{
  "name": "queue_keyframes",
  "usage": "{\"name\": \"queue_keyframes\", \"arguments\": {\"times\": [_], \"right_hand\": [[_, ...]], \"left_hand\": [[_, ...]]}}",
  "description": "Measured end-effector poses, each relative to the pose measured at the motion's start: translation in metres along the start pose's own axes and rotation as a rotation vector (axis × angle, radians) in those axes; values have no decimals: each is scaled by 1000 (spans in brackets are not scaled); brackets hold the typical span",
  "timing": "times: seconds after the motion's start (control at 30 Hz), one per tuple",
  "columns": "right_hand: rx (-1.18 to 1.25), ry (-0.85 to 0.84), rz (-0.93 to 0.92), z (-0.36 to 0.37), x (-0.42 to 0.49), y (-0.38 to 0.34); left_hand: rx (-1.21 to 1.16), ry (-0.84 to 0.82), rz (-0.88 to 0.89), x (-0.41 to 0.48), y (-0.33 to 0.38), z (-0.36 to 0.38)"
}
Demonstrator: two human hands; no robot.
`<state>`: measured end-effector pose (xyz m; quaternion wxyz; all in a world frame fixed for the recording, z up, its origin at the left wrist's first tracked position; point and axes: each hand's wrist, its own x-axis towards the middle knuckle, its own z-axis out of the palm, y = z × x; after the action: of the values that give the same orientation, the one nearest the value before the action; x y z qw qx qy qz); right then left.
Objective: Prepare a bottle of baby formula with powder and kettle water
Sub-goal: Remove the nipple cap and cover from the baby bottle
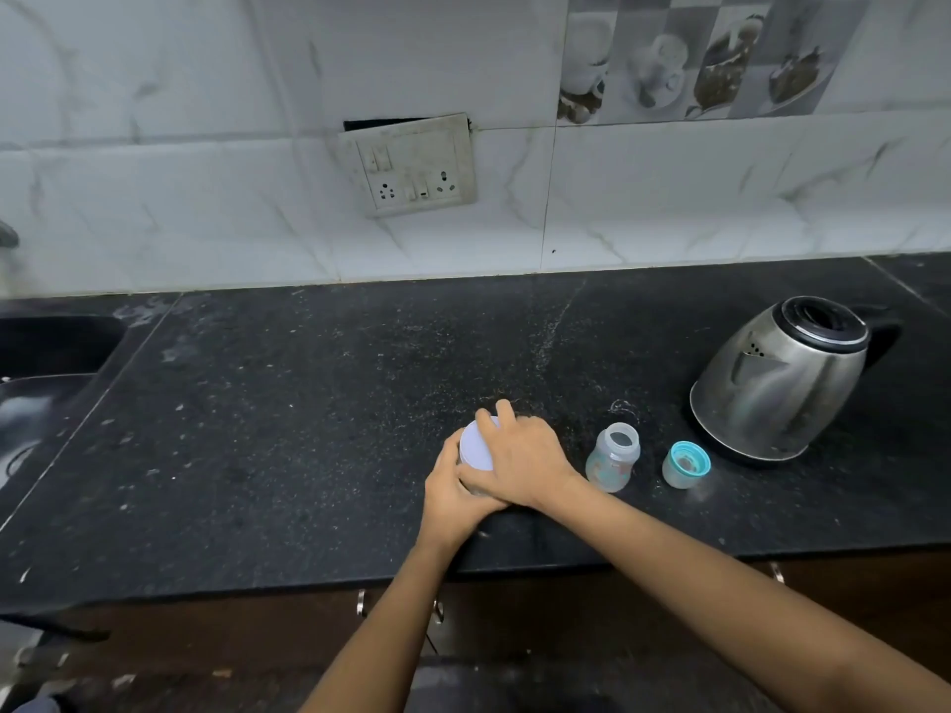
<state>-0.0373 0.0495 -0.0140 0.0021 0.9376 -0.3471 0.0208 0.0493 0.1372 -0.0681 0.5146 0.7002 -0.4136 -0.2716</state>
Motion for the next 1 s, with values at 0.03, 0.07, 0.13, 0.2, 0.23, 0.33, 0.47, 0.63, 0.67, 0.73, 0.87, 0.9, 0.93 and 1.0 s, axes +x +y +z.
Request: {"name": "queue_keyframes", "arguments": {"times": [0.03,0.07,0.13,0.2,0.23,0.33,0.47,0.63,0.67,0.73,0.87,0.9,0.93,1.0], "right_hand": [[20,32,-19,4,0,1],[44,64,-47,5,0,3],[93,107,-150,6,4,13],[86,82,-372,2,9,27],[61,57,-520,-3,13,33],[208,-107,-876,-27,15,32],[319,49,-736,-36,8,20],[-312,-277,-379,-41,18,13],[-302,-288,-465,-45,20,14],[-231,-278,-624,-58,25,24],[341,-126,-506,-95,18,48],[469,-33,-415,-98,11,53],[564,79,-314,-94,2,57],[740,294,-65,-71,-22,59]], "left_hand": [[-2,-9,-4,1,-1,-1],[-6,-15,-13,3,-3,-2],[-4,-41,-31,7,-7,-6],[17,-93,-36,10,-7,-10],[25,-113,-39,12,-8,-11],[35,-131,-45,13,-8,-10],[50,-129,-53,13,-10,-8],[22,-132,-70,10,-8,-10],[21,-127,-71,9,-6,-10],[28,-126,-84,8,-4,-10],[19,-140,-30,5,-1,-12],[12,-142,-16,4,0,-12],[3,-144,-2,3,2,-12],[-12,-145,8,2,4,-12]]}}
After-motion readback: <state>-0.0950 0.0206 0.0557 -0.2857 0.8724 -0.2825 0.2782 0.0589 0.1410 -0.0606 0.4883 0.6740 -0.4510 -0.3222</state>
